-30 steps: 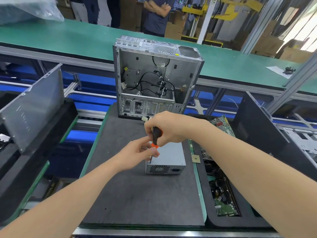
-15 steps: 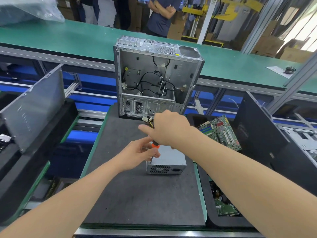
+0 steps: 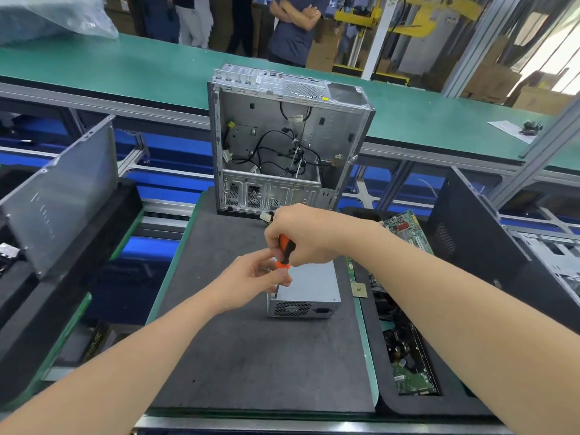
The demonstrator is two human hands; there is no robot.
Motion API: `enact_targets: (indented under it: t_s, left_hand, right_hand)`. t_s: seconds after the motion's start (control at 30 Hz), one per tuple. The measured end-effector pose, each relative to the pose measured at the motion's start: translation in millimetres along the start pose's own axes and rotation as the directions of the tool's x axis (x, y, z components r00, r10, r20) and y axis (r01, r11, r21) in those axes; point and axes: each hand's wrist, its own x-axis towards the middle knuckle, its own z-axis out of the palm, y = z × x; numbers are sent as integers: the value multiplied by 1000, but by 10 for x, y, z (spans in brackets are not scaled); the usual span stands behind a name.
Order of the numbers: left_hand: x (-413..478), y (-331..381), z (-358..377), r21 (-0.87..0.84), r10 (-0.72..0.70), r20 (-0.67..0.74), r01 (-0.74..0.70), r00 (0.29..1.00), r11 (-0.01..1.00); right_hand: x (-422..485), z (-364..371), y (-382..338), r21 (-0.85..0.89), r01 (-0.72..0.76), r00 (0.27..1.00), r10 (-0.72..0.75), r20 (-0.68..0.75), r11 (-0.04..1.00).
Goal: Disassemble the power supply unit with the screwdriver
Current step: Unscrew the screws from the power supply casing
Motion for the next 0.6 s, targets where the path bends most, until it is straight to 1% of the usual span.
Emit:
enact_targets:
  t_s: [0.17, 0.23, 0.27, 0.33, 0.37, 0.4, 0.43, 0.47, 0.53, 0.6]
  left_hand:
    - [-8, 18, 2, -15, -11, 4, 11, 1000, 1000]
    - [-7, 9, 2, -8, -11, 3, 11, 1000, 1000]
    - [-6, 4, 4, -9, -15, -2, 15, 1000, 1000]
    - [-6, 7, 13, -8, -17, -7, 17, 1000, 1000]
    - [-8, 15, 15, -1, -15, -2, 15, 1000, 1000]
    - [-10, 23, 15, 7, -13, 6, 13, 1000, 1000]
    - [-10, 30, 12, 11, -12, 14, 12, 1000, 1000]
    - [-11, 34, 7, 15, -12, 20, 11, 1000, 1000]
    - [-7, 34, -1, 25, -7, 25, 6, 1000, 1000]
    - [-7, 31, -4, 47, -1, 22, 0, 1000, 999]
  right_hand:
    - [-41, 17, 12, 2, 1, 999, -1, -36, 1000]
    - [-57, 15, -15, 60, -51, 992, 58, -116, 997]
    - [-52, 23, -44, 72, -109, 975, 121, -189, 991]
    - [-9, 56, -116, -12, -290, 903, 270, -333, 957]
    - [17, 73, -154, -52, -385, 866, 342, -365, 921]
    - [40, 93, -182, -57, -452, 842, 405, -356, 890]
    - [57, 114, -196, -26, -483, 834, 451, -318, 875]
    - [71, 132, -191, 28, -483, 839, 472, -270, 875]
    - [72, 124, -166, 102, -427, 876, 439, -201, 898]
    - [63, 87, -135, 92, -333, 924, 344, -168, 938]
